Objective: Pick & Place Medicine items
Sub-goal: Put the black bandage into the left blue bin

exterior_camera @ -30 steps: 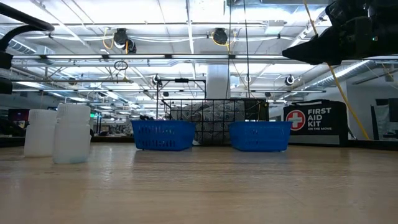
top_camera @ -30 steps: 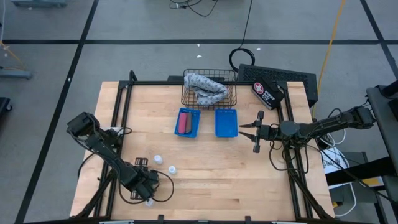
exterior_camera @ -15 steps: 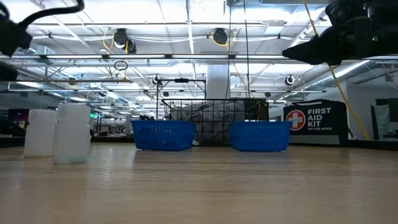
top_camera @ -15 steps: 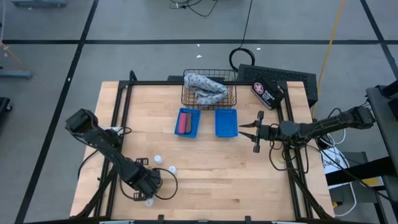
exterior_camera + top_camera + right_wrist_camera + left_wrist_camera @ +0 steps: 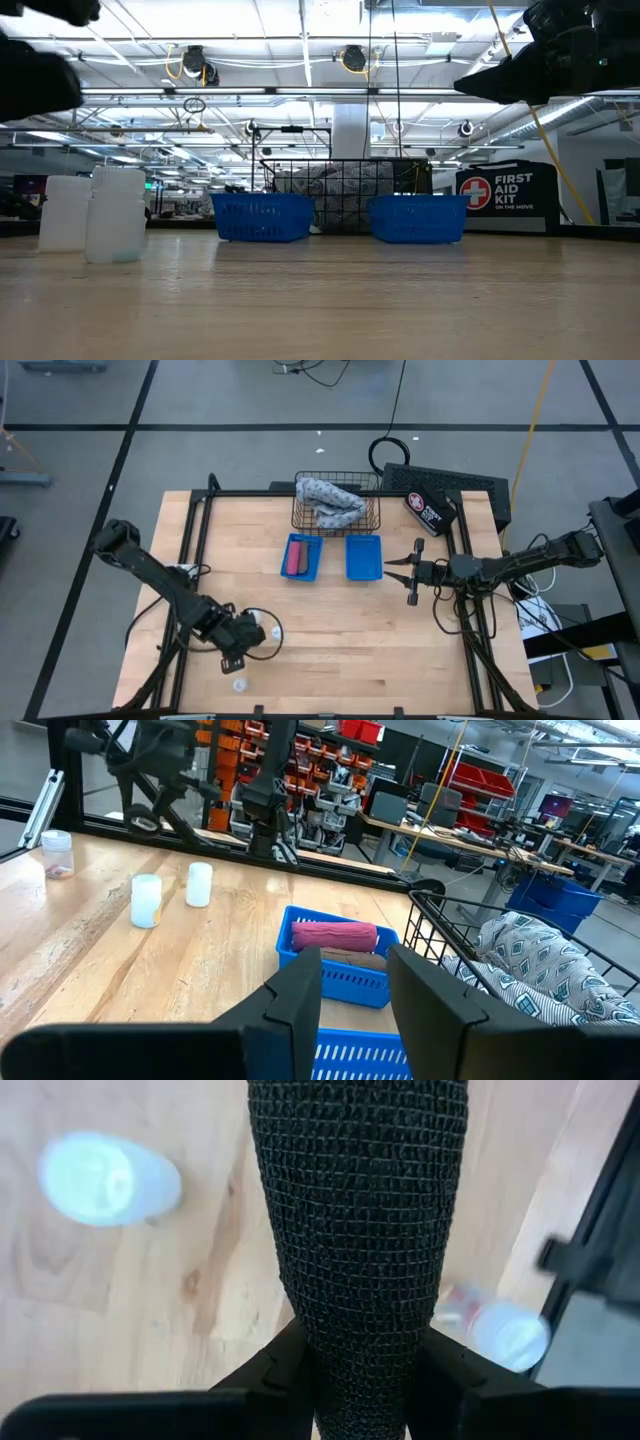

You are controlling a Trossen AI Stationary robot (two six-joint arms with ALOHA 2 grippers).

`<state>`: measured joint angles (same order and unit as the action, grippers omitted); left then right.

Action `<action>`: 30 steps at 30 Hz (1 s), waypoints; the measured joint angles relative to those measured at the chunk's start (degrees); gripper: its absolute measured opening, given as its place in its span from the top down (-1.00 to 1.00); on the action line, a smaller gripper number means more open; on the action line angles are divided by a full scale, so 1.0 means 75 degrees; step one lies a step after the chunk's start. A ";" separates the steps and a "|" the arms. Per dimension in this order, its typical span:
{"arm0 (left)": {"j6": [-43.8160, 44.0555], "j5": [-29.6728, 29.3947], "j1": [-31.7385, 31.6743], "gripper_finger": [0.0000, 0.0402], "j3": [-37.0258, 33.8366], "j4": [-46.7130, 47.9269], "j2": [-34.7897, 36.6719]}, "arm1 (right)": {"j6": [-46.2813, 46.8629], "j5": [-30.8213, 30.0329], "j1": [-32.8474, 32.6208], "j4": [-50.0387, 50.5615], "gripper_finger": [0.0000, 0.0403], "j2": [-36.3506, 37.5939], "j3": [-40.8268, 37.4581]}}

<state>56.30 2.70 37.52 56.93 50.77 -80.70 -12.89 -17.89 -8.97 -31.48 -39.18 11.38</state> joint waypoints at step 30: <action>0.0658 -0.1953 -0.3217 0.35 0.0009 -0.1632 0.0220 | -0.0036 0.0000 0.0000 -0.0052 0.48 0.0000 0.0000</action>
<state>61.24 -11.95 13.39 56.99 38.53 -79.05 -13.16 -17.89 -8.97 -31.88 -39.18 11.38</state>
